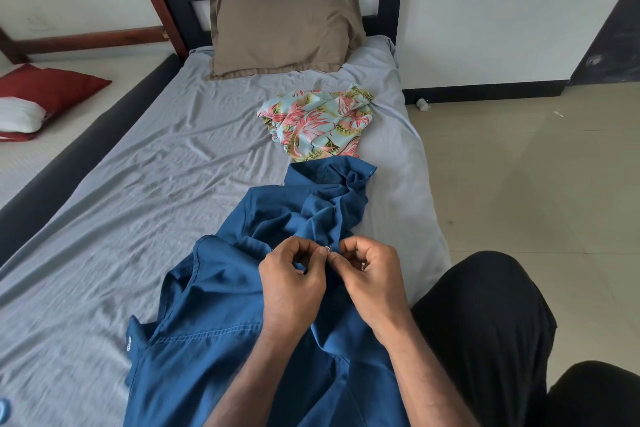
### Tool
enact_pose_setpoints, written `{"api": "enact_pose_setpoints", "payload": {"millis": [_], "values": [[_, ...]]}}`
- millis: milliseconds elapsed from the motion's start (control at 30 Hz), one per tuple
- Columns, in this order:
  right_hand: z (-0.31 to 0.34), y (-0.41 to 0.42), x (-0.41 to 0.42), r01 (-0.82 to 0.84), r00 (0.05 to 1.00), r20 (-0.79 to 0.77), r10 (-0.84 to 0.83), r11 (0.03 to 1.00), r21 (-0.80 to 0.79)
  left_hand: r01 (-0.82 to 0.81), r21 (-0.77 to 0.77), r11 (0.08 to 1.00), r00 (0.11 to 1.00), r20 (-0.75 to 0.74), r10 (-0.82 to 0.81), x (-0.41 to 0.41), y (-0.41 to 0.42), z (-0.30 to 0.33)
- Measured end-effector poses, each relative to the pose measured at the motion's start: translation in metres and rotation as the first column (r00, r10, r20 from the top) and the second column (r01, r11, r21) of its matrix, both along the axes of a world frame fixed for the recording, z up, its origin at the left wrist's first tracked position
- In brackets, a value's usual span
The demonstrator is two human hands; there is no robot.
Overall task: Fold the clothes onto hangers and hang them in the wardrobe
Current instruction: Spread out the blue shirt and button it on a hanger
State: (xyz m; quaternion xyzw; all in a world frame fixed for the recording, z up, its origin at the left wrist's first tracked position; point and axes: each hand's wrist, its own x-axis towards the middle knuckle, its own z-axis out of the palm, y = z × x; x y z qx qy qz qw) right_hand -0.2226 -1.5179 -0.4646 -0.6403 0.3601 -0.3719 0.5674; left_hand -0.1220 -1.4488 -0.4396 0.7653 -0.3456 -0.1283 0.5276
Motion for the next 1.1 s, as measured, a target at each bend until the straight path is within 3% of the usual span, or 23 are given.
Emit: {"api": "enact_pose_setpoints", "payload": {"millis": [233, 533, 800, 900, 1033, 1100], "values": [[0.000, 0.000, -0.001, -0.005, 1.000, 0.015, 0.004, 1.000, 0.018, -0.038, 0.015, 0.999, 0.999, 0.007, 0.038, 0.004, -0.003, -0.002], [0.001, 0.000, -0.003, -0.105, 0.994, -0.040, 0.103, 0.993, -0.057, 0.065, -0.010, 0.998, 0.953, -0.295, -0.065, 0.017, 0.007, -0.005], [-0.001, 0.007, 0.002, -0.015, 0.995, -0.100, -0.019, 0.944, -0.329, 0.148, 0.010, 0.989, 0.946, -0.292, -0.139, 0.023, 0.006, 0.002], [-0.001, 0.007, 0.002, -0.023, 0.989, -0.139, -0.040, 0.903, -0.430, 0.163, 0.008, 0.987, 0.961, -0.226, -0.157, 0.023, 0.006, 0.004], [-0.003, 0.005, 0.003, -0.057, 0.981, -0.189, -0.046, 0.861, -0.505, 0.201, 0.074, 0.977, 0.980, -0.004, -0.201, 0.020, 0.010, 0.001], [-0.003, 0.006, 0.004, -0.046, 0.986, -0.160, -0.037, 0.875, -0.481, 0.198, 0.057, 0.979, 0.978, -0.074, -0.193, 0.019, 0.011, 0.000]]}}
